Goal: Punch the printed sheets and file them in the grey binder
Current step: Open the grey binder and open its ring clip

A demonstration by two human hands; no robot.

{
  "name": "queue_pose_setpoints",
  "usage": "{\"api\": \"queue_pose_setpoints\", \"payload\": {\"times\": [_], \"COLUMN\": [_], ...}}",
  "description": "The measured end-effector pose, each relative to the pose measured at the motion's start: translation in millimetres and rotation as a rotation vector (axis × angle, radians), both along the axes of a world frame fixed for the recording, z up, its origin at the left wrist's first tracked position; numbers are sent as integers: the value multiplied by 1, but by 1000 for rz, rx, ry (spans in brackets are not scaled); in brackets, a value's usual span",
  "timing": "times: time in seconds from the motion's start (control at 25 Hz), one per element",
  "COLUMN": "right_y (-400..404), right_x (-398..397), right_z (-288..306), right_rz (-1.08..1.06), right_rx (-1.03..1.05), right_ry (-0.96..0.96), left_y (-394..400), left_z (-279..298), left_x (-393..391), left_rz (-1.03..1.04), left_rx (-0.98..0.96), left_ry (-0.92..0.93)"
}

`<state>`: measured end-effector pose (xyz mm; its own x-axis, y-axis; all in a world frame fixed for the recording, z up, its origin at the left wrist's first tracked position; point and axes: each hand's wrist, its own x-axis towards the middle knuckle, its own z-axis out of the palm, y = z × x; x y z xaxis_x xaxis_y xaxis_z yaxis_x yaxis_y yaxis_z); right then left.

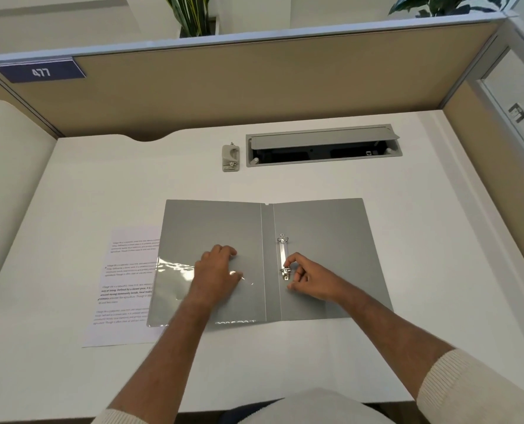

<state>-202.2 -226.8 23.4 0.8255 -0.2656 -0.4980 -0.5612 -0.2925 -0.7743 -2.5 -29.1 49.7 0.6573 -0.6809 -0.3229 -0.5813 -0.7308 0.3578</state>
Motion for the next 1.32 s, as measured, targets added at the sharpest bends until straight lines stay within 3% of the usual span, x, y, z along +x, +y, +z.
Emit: {"api": "queue_pose_setpoints", "payload": {"times": [0.36, 0.8, 1.32], "right_y": [-7, -15, -16], "right_x": [7, 14, 14], "right_z": [0, 5, 3], "right_rz": [-13, 106, 78], "right_rx": [97, 137, 159], "right_ry": [50, 112, 130], "left_y": [-43, -56, -65], "left_z": [-18, -22, -23], "left_x": [-35, -45, -40], "left_rz": [-65, -127, -135], "left_rx": [-75, -38, -4], "left_ry": [280, 374, 439]}}
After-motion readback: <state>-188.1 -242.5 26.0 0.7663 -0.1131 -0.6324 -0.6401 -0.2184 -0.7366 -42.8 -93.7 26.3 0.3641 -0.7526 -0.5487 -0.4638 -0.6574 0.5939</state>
